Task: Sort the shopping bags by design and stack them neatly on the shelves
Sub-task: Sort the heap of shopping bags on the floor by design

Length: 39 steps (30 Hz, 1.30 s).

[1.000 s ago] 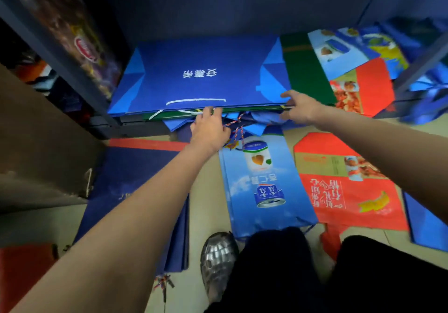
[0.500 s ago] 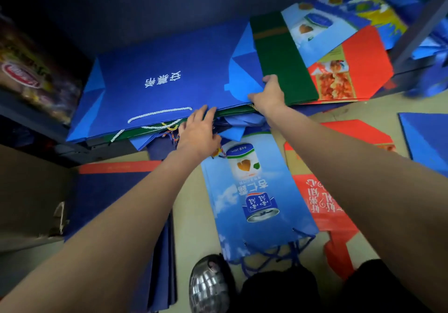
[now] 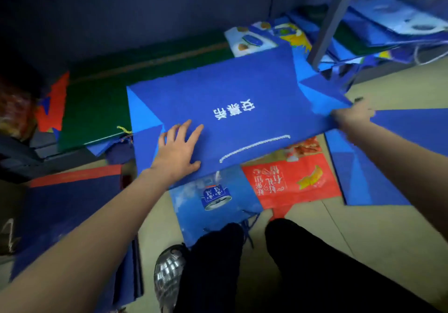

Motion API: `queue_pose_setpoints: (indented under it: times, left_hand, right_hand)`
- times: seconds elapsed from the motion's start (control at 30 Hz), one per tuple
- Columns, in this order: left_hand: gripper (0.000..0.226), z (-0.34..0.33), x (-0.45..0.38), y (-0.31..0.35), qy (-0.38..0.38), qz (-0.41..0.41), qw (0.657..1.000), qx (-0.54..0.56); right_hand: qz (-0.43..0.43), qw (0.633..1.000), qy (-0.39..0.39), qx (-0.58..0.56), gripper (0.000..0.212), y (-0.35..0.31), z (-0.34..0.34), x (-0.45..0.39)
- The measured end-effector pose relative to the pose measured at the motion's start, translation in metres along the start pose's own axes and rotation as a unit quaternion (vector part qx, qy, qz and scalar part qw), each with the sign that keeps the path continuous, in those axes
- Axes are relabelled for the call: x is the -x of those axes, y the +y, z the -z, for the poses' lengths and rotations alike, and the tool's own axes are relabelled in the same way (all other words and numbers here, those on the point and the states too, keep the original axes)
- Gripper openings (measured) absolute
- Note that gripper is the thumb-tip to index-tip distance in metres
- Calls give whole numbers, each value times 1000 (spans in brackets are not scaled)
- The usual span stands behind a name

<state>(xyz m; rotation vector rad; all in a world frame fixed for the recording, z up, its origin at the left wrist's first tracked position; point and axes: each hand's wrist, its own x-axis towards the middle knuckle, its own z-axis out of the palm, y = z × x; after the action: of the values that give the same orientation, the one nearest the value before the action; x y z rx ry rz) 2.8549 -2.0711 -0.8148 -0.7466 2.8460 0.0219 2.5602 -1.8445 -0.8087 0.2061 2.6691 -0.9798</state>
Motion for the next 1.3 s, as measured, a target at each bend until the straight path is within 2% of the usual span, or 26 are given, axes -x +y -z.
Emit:
queue_pose_setpoints:
  times: [0.07, 0.17, 0.27, 0.37, 0.43, 0.5, 0.57, 0.7, 0.8, 0.87, 0.93, 1.03, 1.17, 1.3]
  left_hand:
    - [84, -9, -1, 21, -50, -19, 998, -30]
    - [79, -23, -7, 40, -110, 17, 994, 8]
    - [77, -39, -8, 39, -130, 108, 984, 63]
    - [79, -52, -5, 22, -83, 225, 962, 127]
    - [80, -57, -6, 5, -24, 271, 949, 161]
    - [80, -59, -11, -12, 5, 281, 943, 180]
    - [80, -59, -15, -21, 14, 294, 932, 212]
    - [80, -64, -17, -18, 55, 302, 912, 273]
    - [85, -66, -19, -16, 106, 337, 870, 345]
    - [88, -67, -19, -16, 100, 373, 835, 392]
    - [90, -70, -17, -18, 76, 382, 824, 411]
    - [89, -76, -6, -18, 98, 350, 847, 389]
    - [85, -59, 4, -2, 188, 255, 867, 384]
    - [86, -25, -6, 25, 203, 233, 863, 400]
  right_hand:
    - [-21, 988, -52, 144, 77, 27, 0, 7]
    - [26, 977, -103, 187, 80, 38, -20, 22]
    - [120, 951, -165, 233, 84, 47, -51, 23]
    - [142, 946, -181, 227, 89, 56, -77, 28]
    - [202, 938, -150, 237, 92, 50, -90, 29]
    - [339, 902, -99, 249, 92, 26, -99, 34]
    - [428, 865, -100, 240, 91, -13, -108, 39]
    - [509, 795, -160, 290, 94, -96, -137, 59]
    - [536, 751, -176, 343, 98, -136, -169, 65]
    - [527, 750, -169, 362, 93, -153, -179, 61]
    - [541, 755, -149, 339, 74, -157, -178, 61]
    - [590, 753, -116, 268, 51, -145, -153, 66]
    - [610, 761, -34, 217, 45, -140, -96, 79]
    - [607, 760, 27, 231, 45, -152, -38, 79]
